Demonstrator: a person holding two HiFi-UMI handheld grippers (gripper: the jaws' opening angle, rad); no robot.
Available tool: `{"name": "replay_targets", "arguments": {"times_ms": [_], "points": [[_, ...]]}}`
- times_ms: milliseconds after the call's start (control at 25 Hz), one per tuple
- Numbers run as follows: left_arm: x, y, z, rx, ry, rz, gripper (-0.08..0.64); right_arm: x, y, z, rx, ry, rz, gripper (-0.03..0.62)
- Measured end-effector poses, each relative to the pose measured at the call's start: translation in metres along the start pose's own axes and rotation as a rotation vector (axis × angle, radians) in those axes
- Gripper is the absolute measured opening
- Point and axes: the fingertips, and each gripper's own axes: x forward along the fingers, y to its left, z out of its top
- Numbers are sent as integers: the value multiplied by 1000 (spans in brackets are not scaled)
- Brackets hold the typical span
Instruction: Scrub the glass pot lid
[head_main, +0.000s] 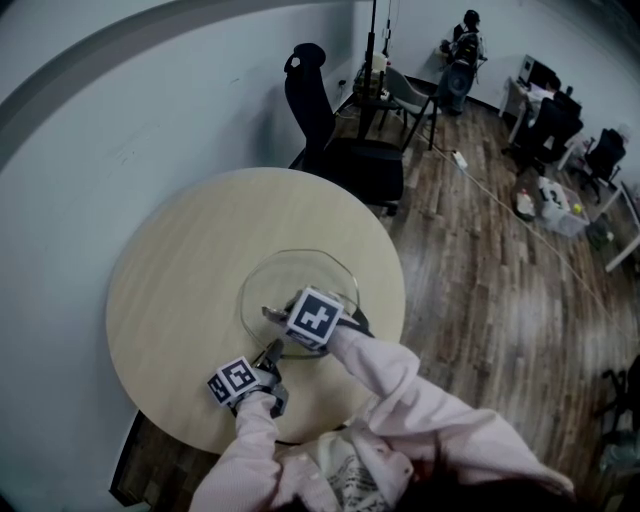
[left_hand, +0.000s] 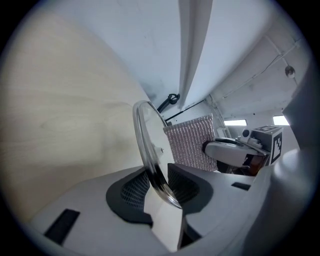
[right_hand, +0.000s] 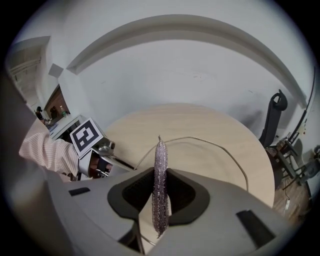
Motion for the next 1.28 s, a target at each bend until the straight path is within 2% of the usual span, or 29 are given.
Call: {"name": "replay_targets", "arguments": {"times_ms": [200, 320, 520, 960, 1280], "points": [[-1, -1, 1, 2, -12, 8, 126, -27, -29, -35, 76, 42, -60, 74], [-1, -1, -1, 3, -17, 10, 126, -40, -47, -55, 90, 68, -118, 74], [-1, 0, -2, 5, -26, 14, 126, -49, -61, -72, 103, 90, -169, 75], [0, -1, -3, -2, -25, 12, 126, -55, -64, -72, 51, 132, -209, 77], [0, -3, -3, -4, -23, 6, 126, -44, -59, -81, 49, 166, -222, 78]]}}
